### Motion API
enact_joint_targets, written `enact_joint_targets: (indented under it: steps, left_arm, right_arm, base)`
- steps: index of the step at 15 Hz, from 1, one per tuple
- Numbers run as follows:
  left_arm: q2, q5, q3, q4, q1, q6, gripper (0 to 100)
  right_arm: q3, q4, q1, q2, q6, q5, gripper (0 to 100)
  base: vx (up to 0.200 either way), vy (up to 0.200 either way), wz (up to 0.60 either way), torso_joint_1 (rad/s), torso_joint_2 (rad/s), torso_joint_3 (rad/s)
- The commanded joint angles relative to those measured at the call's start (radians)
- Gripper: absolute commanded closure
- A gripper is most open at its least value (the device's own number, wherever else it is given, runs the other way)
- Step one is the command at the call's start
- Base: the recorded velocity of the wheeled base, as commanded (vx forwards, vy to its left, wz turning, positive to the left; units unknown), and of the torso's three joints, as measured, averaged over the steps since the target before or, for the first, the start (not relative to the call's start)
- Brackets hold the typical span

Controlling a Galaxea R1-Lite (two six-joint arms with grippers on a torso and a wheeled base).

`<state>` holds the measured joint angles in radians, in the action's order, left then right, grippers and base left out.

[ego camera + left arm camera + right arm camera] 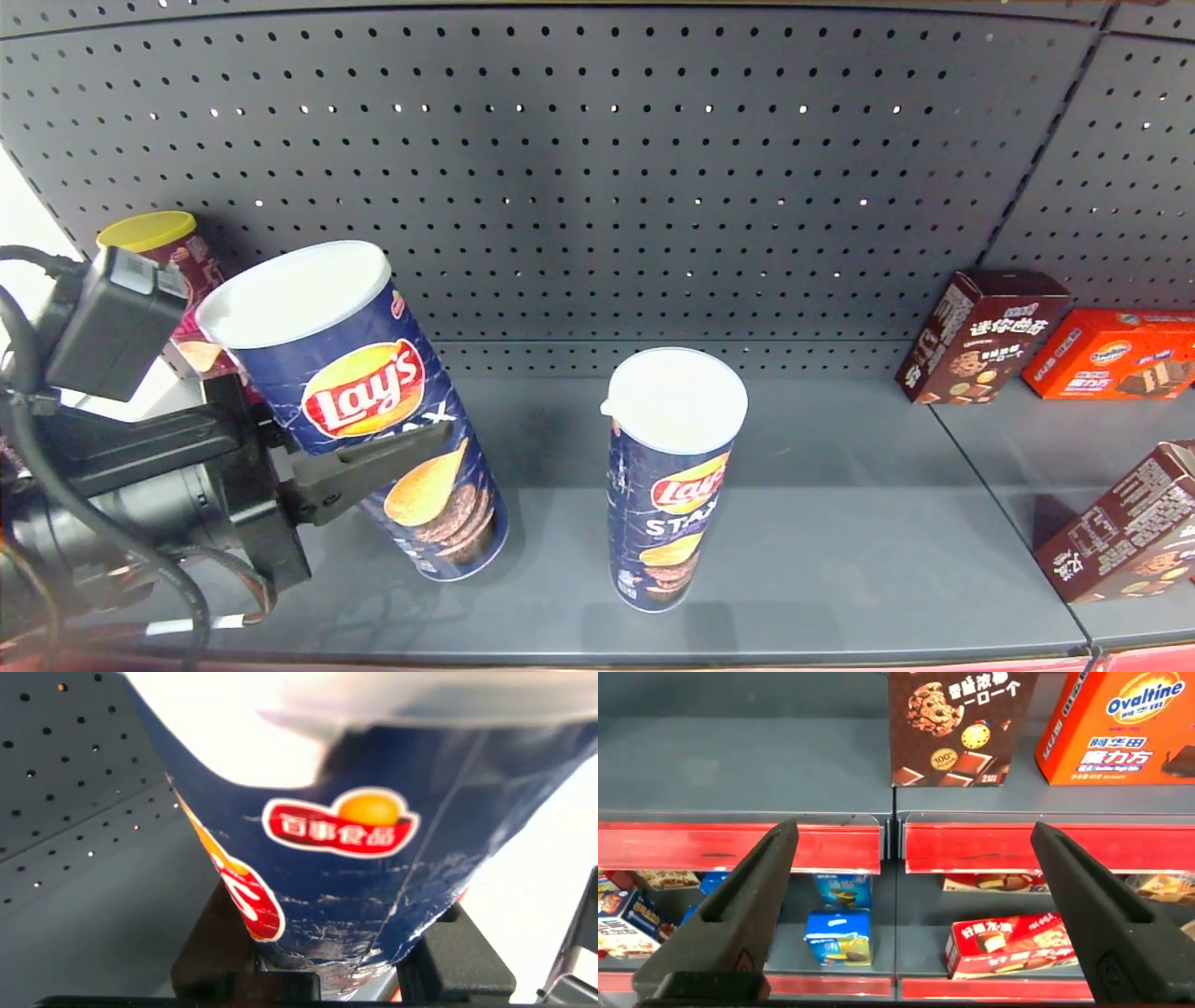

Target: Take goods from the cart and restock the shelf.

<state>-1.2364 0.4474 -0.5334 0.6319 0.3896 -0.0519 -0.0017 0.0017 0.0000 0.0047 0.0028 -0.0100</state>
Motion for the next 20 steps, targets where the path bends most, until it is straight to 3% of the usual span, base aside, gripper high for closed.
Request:
enact_joint_targets:
  steps: [1, 3, 5, 11, 13, 20]
  left_arm:
    - [-0.11, 0.0, -0.065, 0.003, -0.005, -0.003, 100]
    - [-0.219, 0.0, -0.16, 0.0, -0.012, -0.017, 100]
    - [-0.314, -0.001, -0.238, 0.002, -0.009, -0.054, 100]
    - [-0.466, 0.037, -0.425, -0.001, -0.005, -0.06, 100]
    - [-0.514, 0.037, -0.468, -0.001, -0.006, -0.1, 100]
    - [-0.615, 0.099, -0.597, -0.009, 0.017, -0.108, 100]
  right_arm:
    - [0.0, 0.0, 0.0, 0.0, 0.0, -0.001, 0]
    - [0.0, 0.0, 0.0, 0.0, 0.0, -0.001, 0]
    - [0.0, 0.0, 0.0, 0.0, 0.0, -0.001, 0]
    - [0.0, 0.0, 0.0, 0.0, 0.0, -0.001, 0]
    - [0.0, 0.0, 0.0, 0.0, 0.0, -0.001, 0]
    - [0.0, 0.0, 0.0, -0.002, 0.0, -0.001, 0]
  base:
    - [0.0, 0.0, 0.0, 0.0, 0.0, 0.0]
    - [0.0, 0.0, 0.0, 0.0, 0.0, 0.0]
    - [0.0, 0.0, 0.0, 0.0, 0.0, 0.0]
    - [0.0, 0.0, 0.0, 0.0, 0.0, 0.0]
    - [0.0, 0.0, 0.0, 0.0, 0.0, 0.0]
    - [0.0, 0.0, 0.0, 0.0, 0.0, 0.0]
